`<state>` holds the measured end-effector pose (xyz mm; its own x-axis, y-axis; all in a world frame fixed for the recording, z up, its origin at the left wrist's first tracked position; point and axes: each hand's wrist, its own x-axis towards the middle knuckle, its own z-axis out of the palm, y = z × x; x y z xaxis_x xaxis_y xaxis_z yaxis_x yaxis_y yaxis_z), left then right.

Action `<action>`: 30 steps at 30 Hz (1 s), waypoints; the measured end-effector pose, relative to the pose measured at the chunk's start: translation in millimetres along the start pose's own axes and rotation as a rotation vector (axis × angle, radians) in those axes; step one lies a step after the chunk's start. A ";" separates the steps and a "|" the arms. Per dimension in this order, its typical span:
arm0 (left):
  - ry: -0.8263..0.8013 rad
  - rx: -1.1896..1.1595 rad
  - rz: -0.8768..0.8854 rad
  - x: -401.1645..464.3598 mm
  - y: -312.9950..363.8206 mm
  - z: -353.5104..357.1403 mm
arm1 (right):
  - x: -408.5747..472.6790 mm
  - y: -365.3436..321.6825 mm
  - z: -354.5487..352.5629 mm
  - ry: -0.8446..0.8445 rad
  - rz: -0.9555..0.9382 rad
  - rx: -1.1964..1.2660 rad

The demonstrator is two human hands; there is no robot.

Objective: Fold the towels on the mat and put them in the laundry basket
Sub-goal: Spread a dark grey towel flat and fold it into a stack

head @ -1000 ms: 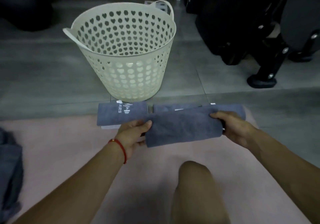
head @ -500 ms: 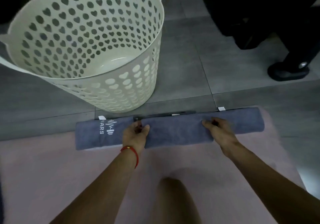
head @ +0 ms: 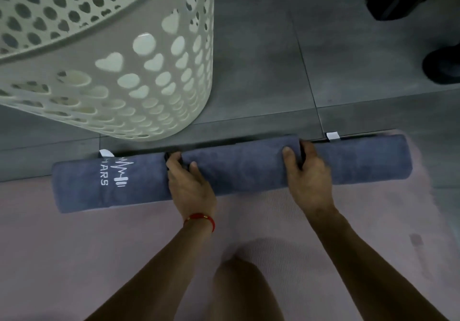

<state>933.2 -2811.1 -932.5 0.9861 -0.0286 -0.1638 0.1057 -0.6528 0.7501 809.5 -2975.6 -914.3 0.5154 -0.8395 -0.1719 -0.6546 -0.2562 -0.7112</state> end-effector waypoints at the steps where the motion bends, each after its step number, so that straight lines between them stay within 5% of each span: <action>1: 0.001 0.002 0.013 -2.2 -0.4 0.0 | -0.3 1.6 1.7 -0.001 -0.001 0.018; 7: -0.059 0.098 0.132 -6.4 1.8 -3.1 | 1.3 10.8 13.1 0.021 0.021 -0.049; 9: -0.063 0.379 0.443 -14.9 6.6 -8.4 | 1.7 13.6 18.5 0.055 0.021 -0.095; 12: -0.289 0.741 0.810 -21.6 -0.4 -3.2 | 4.0 12.3 23.2 0.067 0.045 -0.127; 14: -0.394 0.823 0.827 -14.8 -8.8 4.5 | 1.1 4.9 20.2 0.104 0.012 -0.205; 16: -0.436 0.861 0.823 -8.0 -17.8 10.2 | -4.7 -6.8 15.3 0.171 -0.239 -0.395; 20: -0.460 0.904 0.819 -7.2 -25.4 14.6 | 6.0 -9.6 19.8 -0.167 -0.664 -0.771; 24: -0.497 0.888 0.812 4.0 -30.9 17.2 | 24.9 10.7 29.6 -0.302 -0.618 -0.798; 30: -0.474 0.924 0.853 5.6 -36.4 25.8 | 24.7 19.8 42.8 -0.227 -0.556 -0.785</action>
<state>931.6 -2807.1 -977.2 0.5412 -0.8140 -0.2110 -0.8248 -0.5627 0.0549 832.9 -2980.9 -961.8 0.9009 -0.4125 -0.1350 -0.4258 -0.9002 -0.0908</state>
